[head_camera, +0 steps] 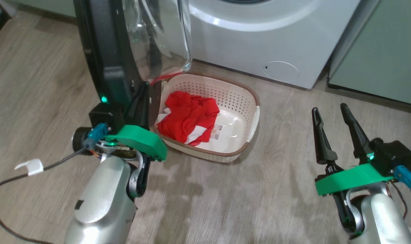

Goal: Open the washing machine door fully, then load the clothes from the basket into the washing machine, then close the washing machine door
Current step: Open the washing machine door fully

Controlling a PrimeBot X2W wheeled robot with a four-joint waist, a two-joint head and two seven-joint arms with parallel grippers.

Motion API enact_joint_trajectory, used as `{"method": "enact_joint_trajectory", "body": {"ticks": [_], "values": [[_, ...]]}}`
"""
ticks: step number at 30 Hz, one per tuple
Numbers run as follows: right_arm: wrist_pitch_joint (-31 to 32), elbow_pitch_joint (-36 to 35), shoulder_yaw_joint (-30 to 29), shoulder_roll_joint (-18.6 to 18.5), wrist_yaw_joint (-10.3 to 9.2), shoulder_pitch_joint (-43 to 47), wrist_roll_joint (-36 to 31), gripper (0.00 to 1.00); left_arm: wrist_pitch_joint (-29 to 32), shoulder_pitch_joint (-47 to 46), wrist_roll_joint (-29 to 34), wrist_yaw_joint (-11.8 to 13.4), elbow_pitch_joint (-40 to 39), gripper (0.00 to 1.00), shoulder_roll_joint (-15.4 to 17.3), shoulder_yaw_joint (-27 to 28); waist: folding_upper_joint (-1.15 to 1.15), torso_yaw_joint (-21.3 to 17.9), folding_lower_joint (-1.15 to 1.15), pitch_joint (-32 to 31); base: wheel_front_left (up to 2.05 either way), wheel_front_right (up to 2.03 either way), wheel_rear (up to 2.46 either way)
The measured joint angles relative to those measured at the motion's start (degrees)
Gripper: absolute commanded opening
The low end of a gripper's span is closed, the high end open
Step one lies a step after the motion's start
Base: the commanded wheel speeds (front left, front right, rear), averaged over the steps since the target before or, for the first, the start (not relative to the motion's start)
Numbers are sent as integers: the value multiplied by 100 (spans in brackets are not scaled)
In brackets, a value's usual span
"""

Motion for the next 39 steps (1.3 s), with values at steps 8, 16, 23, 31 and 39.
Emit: {"method": "enact_joint_trajectory", "body": {"ticks": [8,16,23,31,39], "values": [[142,-138,-22,-1,0,0,-88,100,0,106,218,-123,27,0,0,676,0,297,0,85,0,0,0],[366,-343,-5,-4,0,-36,-255,100,0,63,546,-397,90,0,-5,1621,0,424,0,344,0,0,0],[454,-512,42,-26,0,-207,-357,100,0,-254,832,-681,130,0,7,2304,0,443,0,690,0,0,0],[524,-641,32,-102,0,-353,-405,100,0,-745,977,-833,298,0,93,3028,0,422,0,1153,0,0,0],[619,-727,-11,-210,0,-455,-453,100,0,-1252,1127,-1000,589,0,401,3705,0,373,0,1516,0,0,0]]}}
